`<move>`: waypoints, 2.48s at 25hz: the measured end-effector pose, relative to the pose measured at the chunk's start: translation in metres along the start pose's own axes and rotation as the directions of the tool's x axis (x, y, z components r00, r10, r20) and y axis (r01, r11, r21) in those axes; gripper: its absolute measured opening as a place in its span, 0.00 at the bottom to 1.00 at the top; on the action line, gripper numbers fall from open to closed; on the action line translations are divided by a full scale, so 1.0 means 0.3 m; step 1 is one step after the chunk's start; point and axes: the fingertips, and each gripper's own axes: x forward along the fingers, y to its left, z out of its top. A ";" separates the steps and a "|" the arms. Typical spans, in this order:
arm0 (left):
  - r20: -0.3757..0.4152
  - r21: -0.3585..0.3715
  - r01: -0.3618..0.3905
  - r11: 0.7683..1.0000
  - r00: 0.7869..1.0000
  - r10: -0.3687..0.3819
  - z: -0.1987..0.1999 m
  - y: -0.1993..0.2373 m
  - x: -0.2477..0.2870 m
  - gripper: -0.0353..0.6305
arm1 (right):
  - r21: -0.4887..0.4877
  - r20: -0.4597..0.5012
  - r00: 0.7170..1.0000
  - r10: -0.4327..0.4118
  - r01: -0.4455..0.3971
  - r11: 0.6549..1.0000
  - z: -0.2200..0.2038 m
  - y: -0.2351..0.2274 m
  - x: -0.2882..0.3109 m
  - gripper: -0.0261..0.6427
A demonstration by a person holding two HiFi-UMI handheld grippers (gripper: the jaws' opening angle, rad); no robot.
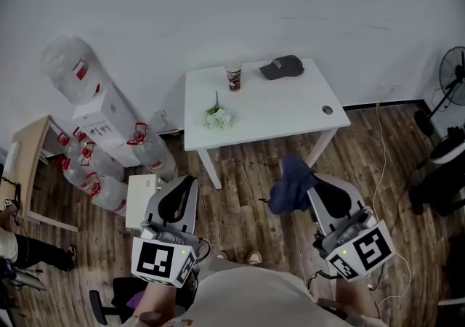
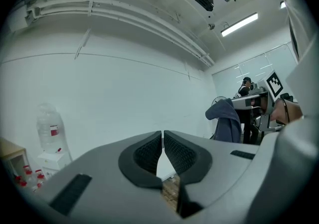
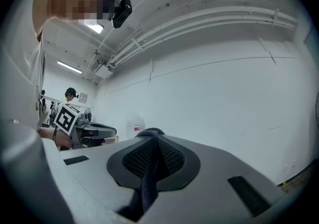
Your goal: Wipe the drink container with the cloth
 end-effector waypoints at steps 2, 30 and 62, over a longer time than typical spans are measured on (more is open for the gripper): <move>0.017 -0.005 0.004 1.000 1.000 -0.004 0.008 -0.015 0.002 0.10 | -0.001 -0.006 1.000 0.004 -0.004 1.000 -0.010 -0.012 -0.004 0.09; 0.015 0.035 0.044 0.998 0.999 -0.045 -0.064 -0.042 0.251 0.53 | 0.079 -0.016 0.999 -0.051 0.052 0.996 -0.174 -0.265 0.066 0.09; -0.188 0.006 0.271 0.962 0.946 -0.266 -0.399 0.639 1.352 0.53 | 0.132 -0.212 0.960 -0.182 0.213 0.968 -0.325 -0.839 1.143 0.09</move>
